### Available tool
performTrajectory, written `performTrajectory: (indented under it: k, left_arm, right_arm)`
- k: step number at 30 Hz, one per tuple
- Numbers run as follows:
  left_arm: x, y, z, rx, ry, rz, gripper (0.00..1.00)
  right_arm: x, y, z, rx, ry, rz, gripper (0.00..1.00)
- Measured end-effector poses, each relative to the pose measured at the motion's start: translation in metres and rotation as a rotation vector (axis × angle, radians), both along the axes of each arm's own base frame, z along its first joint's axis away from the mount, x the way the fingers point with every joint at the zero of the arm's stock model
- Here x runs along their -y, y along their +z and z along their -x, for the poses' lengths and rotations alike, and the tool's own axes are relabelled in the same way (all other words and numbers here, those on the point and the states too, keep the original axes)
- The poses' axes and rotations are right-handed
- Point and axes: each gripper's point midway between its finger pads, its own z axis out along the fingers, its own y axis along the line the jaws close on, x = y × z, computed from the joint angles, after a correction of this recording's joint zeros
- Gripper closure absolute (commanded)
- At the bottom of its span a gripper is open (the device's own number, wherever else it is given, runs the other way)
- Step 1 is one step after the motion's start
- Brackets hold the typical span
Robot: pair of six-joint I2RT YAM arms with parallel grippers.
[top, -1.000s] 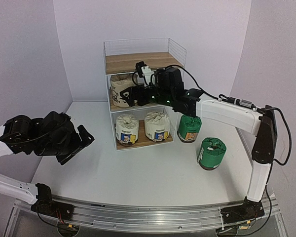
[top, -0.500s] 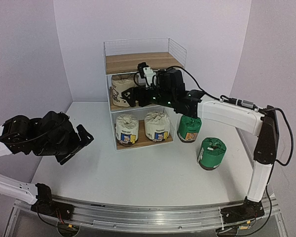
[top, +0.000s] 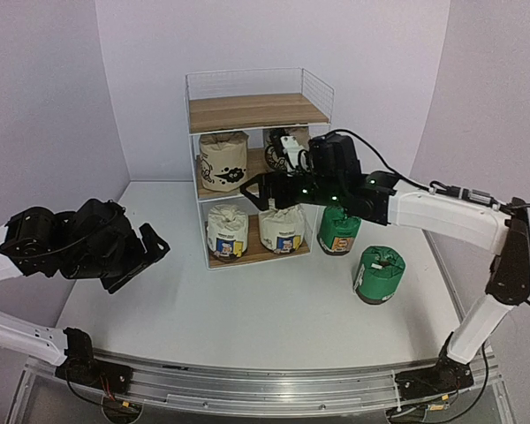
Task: Place and organize the paper towels onto the shelf
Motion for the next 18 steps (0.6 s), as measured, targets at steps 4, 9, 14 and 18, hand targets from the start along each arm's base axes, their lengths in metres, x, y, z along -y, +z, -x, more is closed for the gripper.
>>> performTrajectory:
  k: [4, 9, 14, 18]
  left_arm:
    - [0.009, -0.003, -0.002, 0.028, -0.06, -0.011, 0.0]
    - [0.019, -0.009, -0.004, 0.059, -0.12, -0.022, 0.0]
    - [0.028, -0.012, -0.006, 0.086, -0.161, -0.017, 0.0]
    - [0.038, -0.009, -0.008, 0.106, -0.186, 0.002, 0.0]
  right_arm:
    - [0.036, -0.002, 0.035, -0.084, 0.008, 0.033, 0.03]
    - [0.108, -0.024, 0.061, -0.224, -0.155, 0.141, 0.02]
    - [0.197, -0.069, 0.055, -0.404, -0.429, 0.251, 0.02]
    - [0.264, -0.099, 0.041, -0.536, -0.65, 0.291, 0.02]
